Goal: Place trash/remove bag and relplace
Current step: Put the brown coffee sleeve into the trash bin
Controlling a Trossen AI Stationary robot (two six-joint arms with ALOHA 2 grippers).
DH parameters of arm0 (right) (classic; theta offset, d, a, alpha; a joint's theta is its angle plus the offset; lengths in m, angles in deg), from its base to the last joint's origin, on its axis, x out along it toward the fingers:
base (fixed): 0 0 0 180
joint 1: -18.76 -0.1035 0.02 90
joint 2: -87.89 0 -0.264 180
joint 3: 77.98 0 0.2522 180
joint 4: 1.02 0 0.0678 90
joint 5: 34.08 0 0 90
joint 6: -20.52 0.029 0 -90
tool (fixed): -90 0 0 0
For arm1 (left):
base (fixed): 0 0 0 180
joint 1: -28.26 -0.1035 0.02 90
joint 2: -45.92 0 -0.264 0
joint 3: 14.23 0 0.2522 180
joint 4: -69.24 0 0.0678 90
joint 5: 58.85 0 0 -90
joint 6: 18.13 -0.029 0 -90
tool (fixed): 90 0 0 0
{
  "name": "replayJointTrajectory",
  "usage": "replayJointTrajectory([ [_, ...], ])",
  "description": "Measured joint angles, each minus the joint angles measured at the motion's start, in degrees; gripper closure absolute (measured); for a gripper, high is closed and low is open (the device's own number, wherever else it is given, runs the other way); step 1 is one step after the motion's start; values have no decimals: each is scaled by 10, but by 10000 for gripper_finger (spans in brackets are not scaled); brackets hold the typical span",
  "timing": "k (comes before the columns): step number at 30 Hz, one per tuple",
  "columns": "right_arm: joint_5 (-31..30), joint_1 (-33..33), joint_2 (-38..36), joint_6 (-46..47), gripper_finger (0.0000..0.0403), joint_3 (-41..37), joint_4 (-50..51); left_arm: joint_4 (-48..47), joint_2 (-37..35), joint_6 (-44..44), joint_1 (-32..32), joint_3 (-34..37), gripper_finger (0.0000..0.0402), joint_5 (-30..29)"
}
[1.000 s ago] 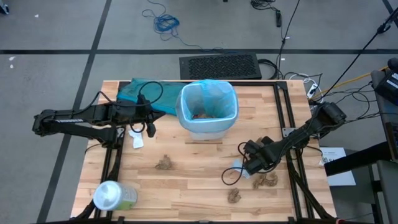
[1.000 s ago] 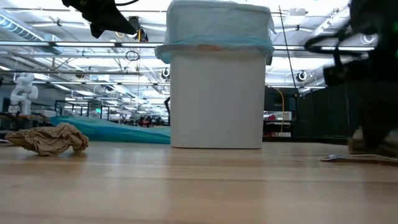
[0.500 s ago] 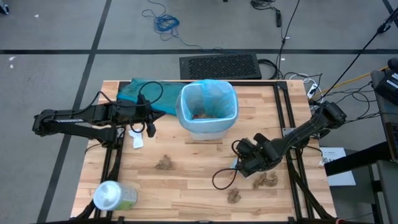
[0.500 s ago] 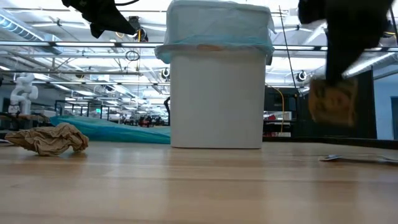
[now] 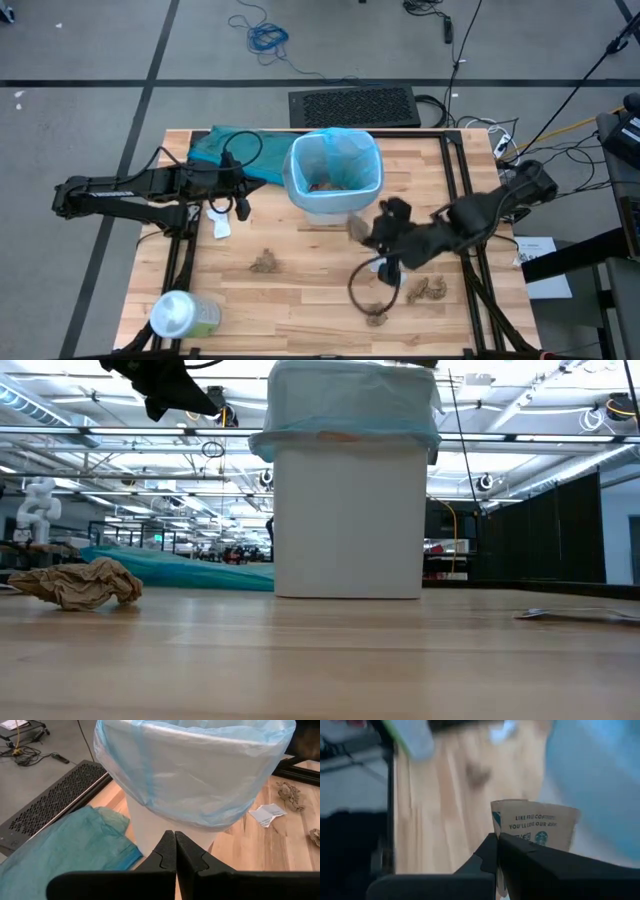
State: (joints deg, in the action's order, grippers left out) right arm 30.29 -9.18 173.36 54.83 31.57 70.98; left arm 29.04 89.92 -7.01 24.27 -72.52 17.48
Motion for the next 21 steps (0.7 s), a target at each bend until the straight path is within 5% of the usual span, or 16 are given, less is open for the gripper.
replayJointTrajectory([
  [7, -90, 68, 0, -159, 403, 76, -49, 0, 0, 0, 0, 0, 402, 0],
  [21, 2, 257, 8, -252, 372, 83, -78, 0, 0, 4, 0, 0, 402, 0],
])
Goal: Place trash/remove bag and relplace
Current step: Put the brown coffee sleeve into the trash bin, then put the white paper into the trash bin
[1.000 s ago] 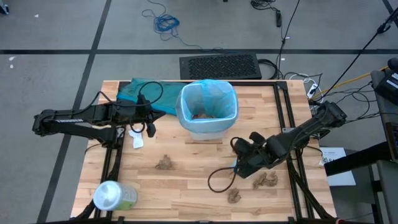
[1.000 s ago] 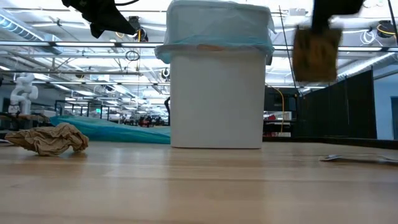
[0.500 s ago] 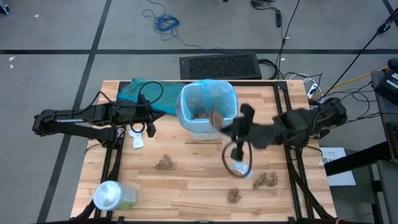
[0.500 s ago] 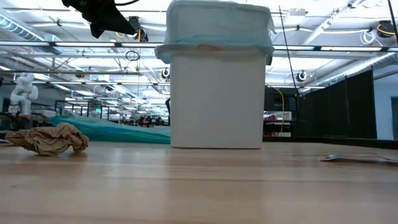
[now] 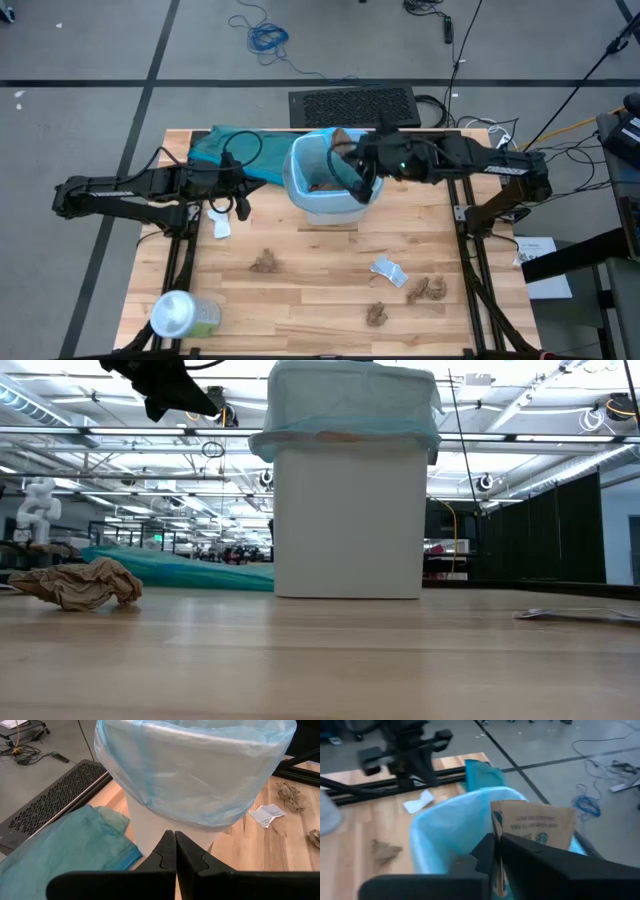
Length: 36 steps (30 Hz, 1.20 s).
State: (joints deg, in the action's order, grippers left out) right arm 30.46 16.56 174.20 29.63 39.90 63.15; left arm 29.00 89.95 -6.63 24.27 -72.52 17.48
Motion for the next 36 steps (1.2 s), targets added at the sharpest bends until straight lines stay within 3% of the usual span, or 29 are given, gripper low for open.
replayJointTrajectory([
  [10, 9, 34, 0, -13, 237, 0, -15, 0, 0, 0, 0, 0, 402, 0],
  [14, 86, 32, -2, -13, 219, 0, 12, 0, 0, 0, 0, 0, 402, 0],
  [18, 92, 4, -4, -14, 262, 1, 56, 0, 0, 0, 0, 0, 402, 0],
  [24, 91, -61, -6, 7, 385, 1, 138, 0, 0, 0, 0, 0, 402, 0],
  [30, 70, -137, -7, 95, 399, -28, 175, -1, 0, 0, 0, 0, 402, 0],
  [36, 62, -185, -6, 197, 402, -130, 166, -1, 0, 0, 0, 0, 402, 0],
])
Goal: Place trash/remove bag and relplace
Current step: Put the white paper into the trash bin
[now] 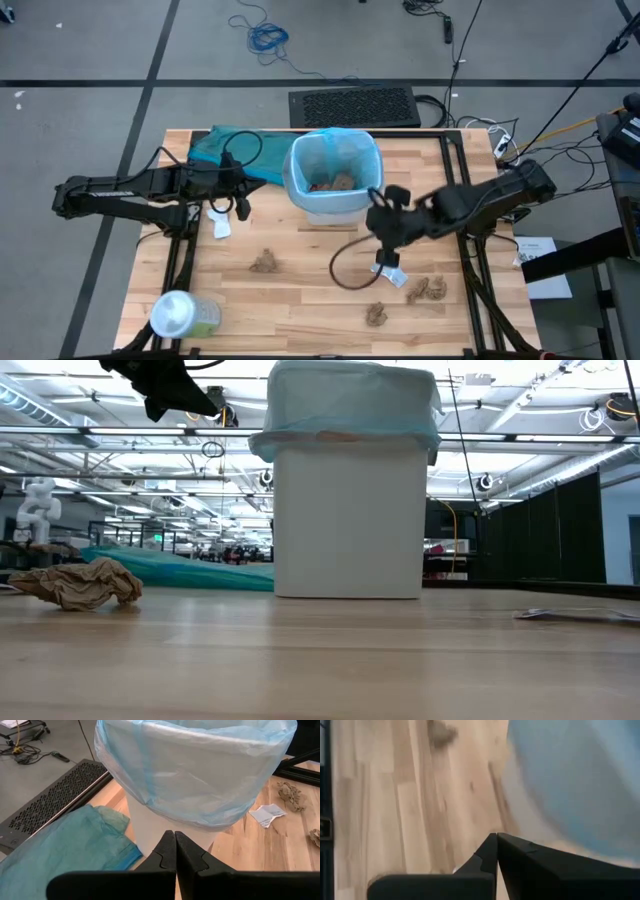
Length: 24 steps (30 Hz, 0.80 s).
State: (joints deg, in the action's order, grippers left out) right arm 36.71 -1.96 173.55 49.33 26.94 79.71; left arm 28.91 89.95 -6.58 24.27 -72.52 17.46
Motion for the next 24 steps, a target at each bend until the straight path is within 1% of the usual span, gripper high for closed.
replayJointTrajectory([
  [3, 17, -24, 0, 61, 402, -54, -17, 0, 0, 0, 0, 0, 402, 0],
  [7, 48, -62, 0, 129, 403, -120, -86, -2, 0, 0, 0, 0, 402, 0],
  [12, 47, -100, 0, 233, 403, -216, -157, -1, 0, -1, 0, 0, 402, 0],
  [16, 47, -113, 0, 327, 400, -301, -236, -1, 0, -1, 0, 0, 402, 0],
  [18, 58, -118, 0, 353, 389, -338, -278, -1, 0, -4, 0, 0, 402, 0],
  [20, 58, -122, 0, 375, 369, -367, -306, -1, 0, -4, 0, 0, 402, 0],
  [24, 58, -130, 10, 406, 311, -397, -311, -1, 0, -4, 0, 0, 402, 0],
])
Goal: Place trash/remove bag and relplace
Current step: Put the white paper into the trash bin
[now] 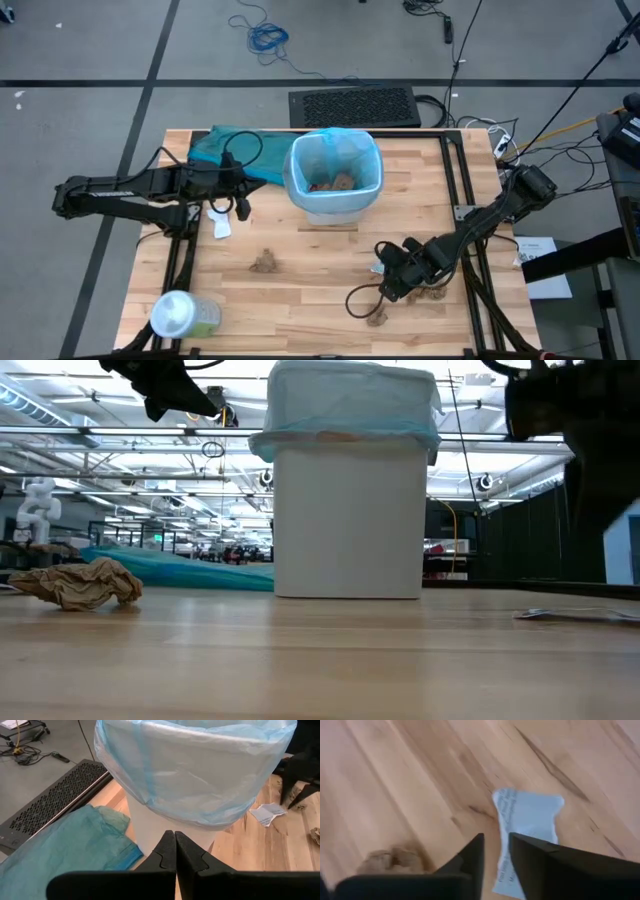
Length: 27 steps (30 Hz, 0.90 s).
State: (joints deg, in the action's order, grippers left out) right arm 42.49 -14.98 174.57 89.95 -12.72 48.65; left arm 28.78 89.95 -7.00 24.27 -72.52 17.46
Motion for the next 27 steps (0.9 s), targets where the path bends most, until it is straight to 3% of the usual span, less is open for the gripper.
replayJointTrajectory([
  [8, 0, -5, 38, 15, 183, -4, -1, -17, 0, 1, 0, 0, 402, 0],
  [15, 9, 11, 83, 21, 122, -4, 4, -24, 0, 1, 0, 0, 402, 0],
  [22, 30, 31, 126, 30, 121, 0, 31, -26, 0, 5, 0, 0, 402, 0],
  [27, 40, 41, 119, 38, 185, -1, 34, -26, 0, 5, 0, 0, 402, 0],
])
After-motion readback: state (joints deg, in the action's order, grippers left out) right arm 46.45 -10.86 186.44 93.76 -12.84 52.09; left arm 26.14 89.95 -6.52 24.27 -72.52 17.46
